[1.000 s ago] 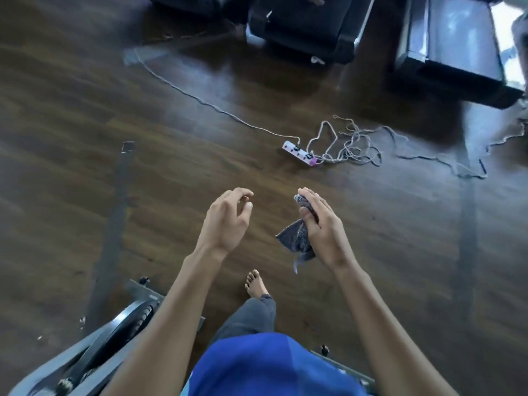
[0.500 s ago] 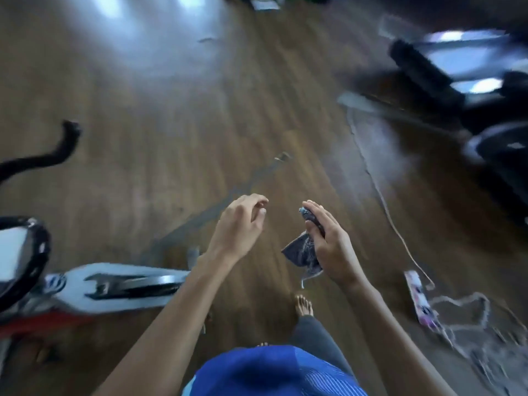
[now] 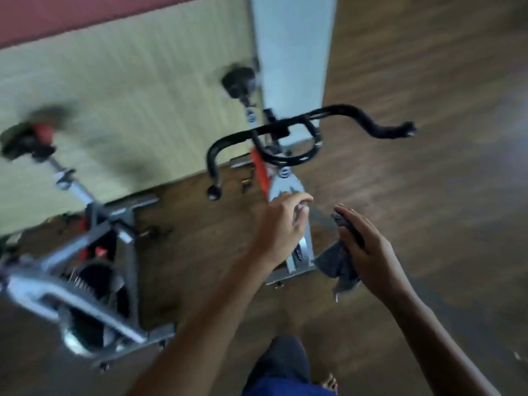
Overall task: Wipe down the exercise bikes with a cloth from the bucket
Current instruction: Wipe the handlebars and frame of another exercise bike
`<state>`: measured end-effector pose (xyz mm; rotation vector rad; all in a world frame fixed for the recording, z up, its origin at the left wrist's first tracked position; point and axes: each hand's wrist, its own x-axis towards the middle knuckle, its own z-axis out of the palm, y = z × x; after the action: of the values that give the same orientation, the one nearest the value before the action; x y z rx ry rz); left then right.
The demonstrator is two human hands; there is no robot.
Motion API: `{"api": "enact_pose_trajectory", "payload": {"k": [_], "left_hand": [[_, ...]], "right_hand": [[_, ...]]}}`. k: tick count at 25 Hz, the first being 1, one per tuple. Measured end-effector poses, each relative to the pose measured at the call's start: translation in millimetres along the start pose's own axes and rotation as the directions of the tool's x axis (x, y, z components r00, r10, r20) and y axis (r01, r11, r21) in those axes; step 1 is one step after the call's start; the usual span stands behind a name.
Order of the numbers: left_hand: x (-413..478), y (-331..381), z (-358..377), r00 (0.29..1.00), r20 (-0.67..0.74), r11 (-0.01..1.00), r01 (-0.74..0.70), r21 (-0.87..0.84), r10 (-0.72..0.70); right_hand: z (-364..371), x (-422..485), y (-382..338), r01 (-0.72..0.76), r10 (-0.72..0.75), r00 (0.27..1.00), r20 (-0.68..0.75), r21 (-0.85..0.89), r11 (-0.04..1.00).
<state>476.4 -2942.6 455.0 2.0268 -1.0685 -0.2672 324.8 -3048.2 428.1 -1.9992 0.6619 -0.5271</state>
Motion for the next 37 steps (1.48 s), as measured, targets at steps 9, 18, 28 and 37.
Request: {"api": "enact_pose_trajectory", "payload": {"k": [9,18,28,37], "left_hand": [[-40,-59,-65,0.782,-0.584,0.954,0.297,0.043,-0.217],[4,-77,-30,0.550,-0.706,0.867,0.462,-0.187,-0.445],[12,-61,-12,0.366,-0.726,0.786,0.481,-0.388,-0.582],[22,-67,6,0.275,-0.833,0.794,0.540,-0.279,-0.480]], "right_hand": [[108,90,-41,0.166,-0.207,0.941,0.266,0.172,0.971],[157,132,-11,0.415,-0.542,0.768,0.339,0.381,0.826],[200,153,7,0.205,-0.511,0.689,0.514,0.538,0.818],[214,173,24,0.267,-0.603,0.631,0.489,0.593,0.760]]}}
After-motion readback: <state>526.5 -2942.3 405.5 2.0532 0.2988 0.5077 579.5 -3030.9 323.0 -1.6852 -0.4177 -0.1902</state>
